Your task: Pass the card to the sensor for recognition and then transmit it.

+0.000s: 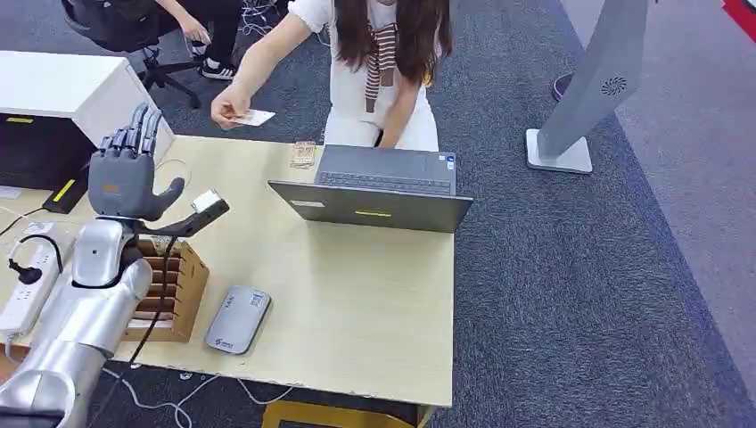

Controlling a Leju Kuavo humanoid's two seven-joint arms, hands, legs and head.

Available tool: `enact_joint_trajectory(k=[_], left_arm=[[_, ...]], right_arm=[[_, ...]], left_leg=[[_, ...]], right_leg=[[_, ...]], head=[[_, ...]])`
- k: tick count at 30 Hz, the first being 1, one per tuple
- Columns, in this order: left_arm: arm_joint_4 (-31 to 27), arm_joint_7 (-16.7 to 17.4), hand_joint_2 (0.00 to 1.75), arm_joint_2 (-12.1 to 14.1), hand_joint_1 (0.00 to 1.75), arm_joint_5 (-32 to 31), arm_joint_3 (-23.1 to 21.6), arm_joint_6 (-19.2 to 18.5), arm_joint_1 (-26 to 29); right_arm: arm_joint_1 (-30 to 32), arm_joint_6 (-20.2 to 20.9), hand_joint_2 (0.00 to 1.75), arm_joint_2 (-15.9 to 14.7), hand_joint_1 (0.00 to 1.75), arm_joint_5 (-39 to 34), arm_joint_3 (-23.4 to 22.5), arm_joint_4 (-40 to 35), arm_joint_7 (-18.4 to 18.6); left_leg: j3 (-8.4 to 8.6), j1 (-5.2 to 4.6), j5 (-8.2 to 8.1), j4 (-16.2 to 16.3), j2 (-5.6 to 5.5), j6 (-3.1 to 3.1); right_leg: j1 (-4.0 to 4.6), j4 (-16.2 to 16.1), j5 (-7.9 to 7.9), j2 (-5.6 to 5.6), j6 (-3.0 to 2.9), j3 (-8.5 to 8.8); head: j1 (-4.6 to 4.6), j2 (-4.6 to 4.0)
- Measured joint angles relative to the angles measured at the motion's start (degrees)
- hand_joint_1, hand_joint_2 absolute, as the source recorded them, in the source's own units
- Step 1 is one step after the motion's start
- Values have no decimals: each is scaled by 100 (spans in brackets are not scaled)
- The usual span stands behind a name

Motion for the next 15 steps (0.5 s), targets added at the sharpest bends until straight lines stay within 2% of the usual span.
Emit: enact_joint_trajectory(k=[2, 5, 7, 9, 11, 13, 15], left_arm=[[-337, -239, 175, 37, 0, 447, 72, 107, 389], [-1247, -855, 175, 72, 0, 1799, 392, 133, 1319], [-2119, -1481, 175, 57, 0, 3101, 812, -14, 2112], [-2974, -2066, 175, -50, 0, 4222, 1399, -456, 2886], [-3600, -2393, 175, -186, 0, 4581, 1942, -772, 3436], [-3913, -2441, 175, -262, 0, 4644, 2232, -906, 3664], [-4223, -2535, 175, -359, 0, 5107, 2532, -1164, 3890]], right_arm=[[5, -35, 175, 0, 0, -55, 0, 0, -22], [33, -105, 175, 2, 0, -197, -31, 0, -94], [64, -160, 175, 7, 0, -284, -81, 0, -138], [103, -179, 175, 13, 0, -335, -138, 2, -190], [128, -179, 175, 15, 0, -372, -175, 4, -223], [130, -182, 175, 17, 0, -391, -197, 4, -223], [127, -195, 175, 20, 0, -398, -221, 4, -238]], left_leg=[[-1, 0, -3, -2, 6, 0], [0, 0, -13, -4, 27, -1], [-1, 0, -24, -5, 48, -3], [-5, 1, -30, -4, 50, -2], [-10, 1, -32, -4, 43, -4], [-15, 0, -32, -5, 31, -4], [-20, 1, -31, -6, 28, -4]], right_leg=[[0, 0, -1, 8, 0, -2], [0, 0, -4, 28, 1, -9], [0, 0, -6, 52, 2, -18], [0, -2, -14, 56, 0, -27], [0, -2, -16, 47, 1, -30], [0, -3, -16, 31, 2, -27], [0, -2, -16, 24, 2, -18]], head=[[0, 0], [-2, 0], [-2, -2], [-2, 0], [0, 0], [-2, 0], [2, -2]])
